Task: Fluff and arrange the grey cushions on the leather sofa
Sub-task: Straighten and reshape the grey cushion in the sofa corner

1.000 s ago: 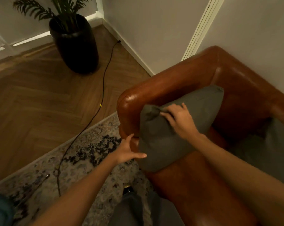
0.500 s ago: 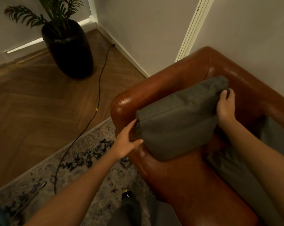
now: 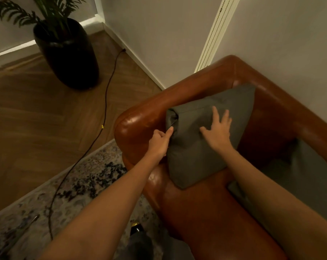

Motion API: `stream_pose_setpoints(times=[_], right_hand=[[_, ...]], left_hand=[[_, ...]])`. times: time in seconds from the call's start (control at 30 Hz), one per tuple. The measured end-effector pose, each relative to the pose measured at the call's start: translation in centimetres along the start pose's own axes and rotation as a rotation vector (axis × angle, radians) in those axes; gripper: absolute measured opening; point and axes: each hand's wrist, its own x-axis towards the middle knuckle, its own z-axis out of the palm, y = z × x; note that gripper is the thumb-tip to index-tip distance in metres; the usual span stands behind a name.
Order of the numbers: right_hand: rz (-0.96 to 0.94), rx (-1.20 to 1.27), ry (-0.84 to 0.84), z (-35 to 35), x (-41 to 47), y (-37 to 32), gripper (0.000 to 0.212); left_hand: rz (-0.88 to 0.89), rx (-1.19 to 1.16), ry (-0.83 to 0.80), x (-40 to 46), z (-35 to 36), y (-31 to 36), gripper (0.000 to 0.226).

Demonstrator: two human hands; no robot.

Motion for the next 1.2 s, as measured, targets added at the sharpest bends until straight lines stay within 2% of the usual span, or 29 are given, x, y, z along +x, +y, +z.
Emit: stream_pose_setpoints(times=[0.1, 0.17, 0.23, 0.3, 0.47, 0.57, 0.7, 0.9, 0.97, 1.03, 1.1, 1.2], right_hand=[[-0.371, -0.181, -0.014, 0.5, 0.2, -1.3, 0.064], [-0.468, -0.249, -0.092, 1.3, 0.5, -2.0, 0.058], [-0.462, -0.237, -0.111, 2.0, 0.7, -2.5, 0.06], [-0.454, -0.196, -0.051, 2.5, 1.0, -2.7, 0.058], [-0.511, -0.093, 0.096, 2.0, 0.7, -2.8, 0.042], [-0.592, 0.017, 0.182, 0.2, 0.2, -3.2, 0.038], [-0.702, 0.254, 0.335, -3.4, -0.2, -4.7, 0.033], [-0.434, 0.472, 0.479, -4.8, -0.1, -3.9, 0.037], [-0.338, 0.567, 0.51, -5.0, 0.0, -3.1, 0.037], [-0.195, 0.58, 0.469, -4.5, 0.6, -1.3, 0.037], [0.032, 0.511, 0.269, -3.8, 2.4, 1.4, 0.039], [0.368, 0.479, -0.221, -3.5, 4.3, 5.5, 0.046]], left_hand=[[0.04, 0.075, 0.048, 1.2, 0.3, 0.2, 0.06], [0.119, 0.251, 0.106, 1.9, 0.5, 0.1, 0.066], [0.236, 0.475, 0.175, 2.0, 0.7, 0.1, 0.049], [0.297, 0.571, 0.236, 1.8, 0.9, 0.3, 0.034], [0.429, 0.483, 0.246, 0.4, 0.6, 0.0, 0.029], [0.644, 0.426, 0.298, -1.9, 0.0, 1.6, 0.028], [0.939, 0.409, 0.366, -4.4, -1.0, 7.3, 0.026], [1.068, 0.583, 0.327, -5.5, 0.9, 13.9, 0.028], [1.018, 0.651, 0.24, -5.7, 2.5, 15.6, 0.034], [0.944, 0.668, 0.097, -5.6, 3.8, 17.2, 0.037], [0.892, 0.796, -0.027, -5.0, 4.7, 17.6, 0.047], [0.611, 1.132, -0.247, -3.8, 5.3, 14.1, 0.097]])
